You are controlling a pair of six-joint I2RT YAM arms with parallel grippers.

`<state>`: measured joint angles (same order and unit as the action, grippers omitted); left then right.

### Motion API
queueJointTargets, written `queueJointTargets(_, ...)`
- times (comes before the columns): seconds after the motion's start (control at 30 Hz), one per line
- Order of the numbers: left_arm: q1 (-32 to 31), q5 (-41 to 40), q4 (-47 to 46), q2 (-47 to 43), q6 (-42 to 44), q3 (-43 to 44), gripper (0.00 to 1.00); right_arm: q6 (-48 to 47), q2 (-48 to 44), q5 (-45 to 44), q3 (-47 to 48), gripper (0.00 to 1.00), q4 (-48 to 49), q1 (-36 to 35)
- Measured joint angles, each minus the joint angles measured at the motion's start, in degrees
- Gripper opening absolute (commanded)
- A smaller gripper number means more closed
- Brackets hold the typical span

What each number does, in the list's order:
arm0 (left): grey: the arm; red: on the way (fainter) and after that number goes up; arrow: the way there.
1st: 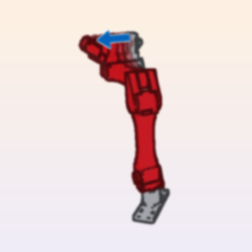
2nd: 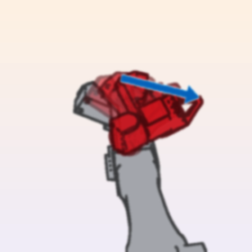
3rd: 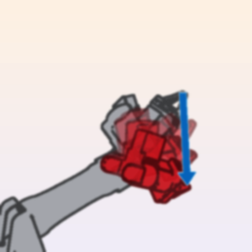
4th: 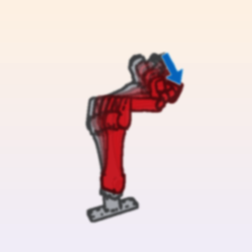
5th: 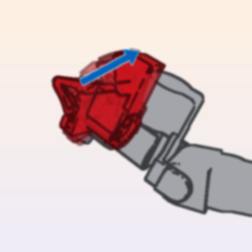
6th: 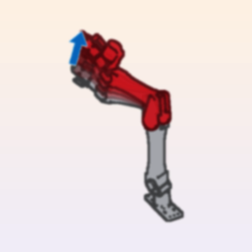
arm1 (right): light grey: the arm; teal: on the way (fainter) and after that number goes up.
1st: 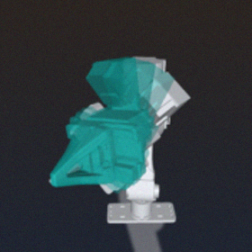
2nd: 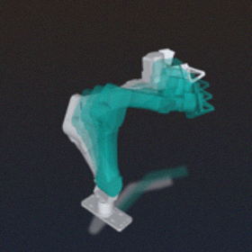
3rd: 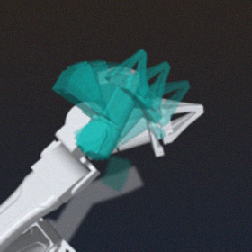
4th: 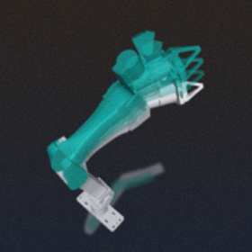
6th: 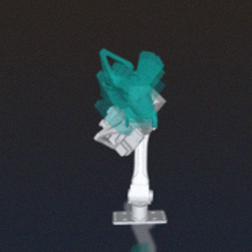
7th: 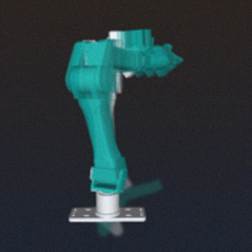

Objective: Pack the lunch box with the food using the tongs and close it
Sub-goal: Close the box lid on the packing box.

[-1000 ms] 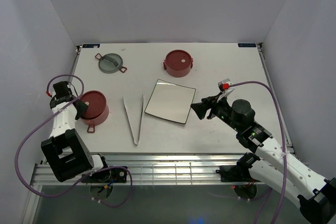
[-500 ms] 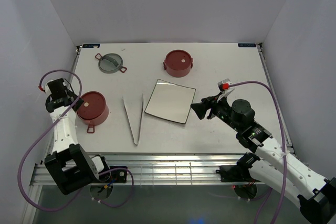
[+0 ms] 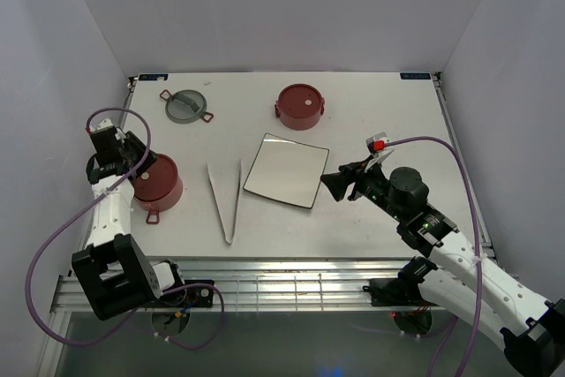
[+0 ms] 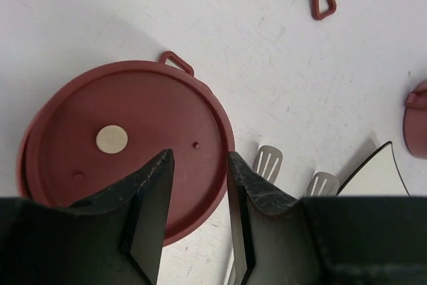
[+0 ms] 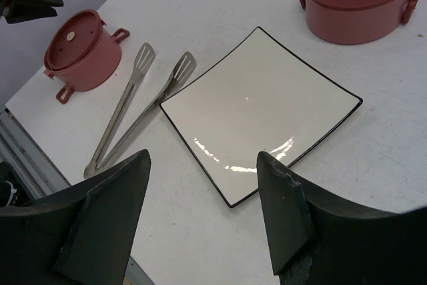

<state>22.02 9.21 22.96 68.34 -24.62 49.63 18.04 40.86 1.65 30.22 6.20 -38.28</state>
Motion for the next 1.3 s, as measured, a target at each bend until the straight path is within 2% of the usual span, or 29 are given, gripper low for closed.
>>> queueJointTargets(0.2,-2.29,-1.79,-2.03,6.19,-0.02,-2.08,0.49,-0.15,-0.13,0.0,0.02,0.71,-0.04,0.0)
queueJointTargets(0.33,-2.71,-5.66,0.9,11.02,-0.5,-0.48,0.48,-0.22,-1.16,0.02,0.02,0.71,-0.04,0.0)
queueJointTargets(0.43,-3.91,-10.38,3.72,11.76,-0.81,2.6,0.48,-0.22,-1.49,0.09,0.02,0.71,-0.04,0.0)
queueJointTargets(0.6,-5.03,-14.12,6.91,9.27,-1.29,2.78,0.47,-0.22,-1.4,0.5,0.04,0.71,-0.07,0.0)
queueJointTargets(0.7,-5.86,-13.44,6.36,7.8,-1.33,3.69,0.47,-0.22,-1.4,0.48,0.04,0.71,-0.07,0.0)
queueJointTargets(1.03,-12.41,-3.32,-2.62,8.59,-1.53,4.37,0.47,-0.22,-1.38,0.46,0.07,0.71,-0.07,0.0)
queueJointTargets(1.3,-13.27,-5.07,-3.63,15.08,-0.76,4.37,0.47,-0.24,-1.4,0.46,0.07,0.71,-0.07,0.0)
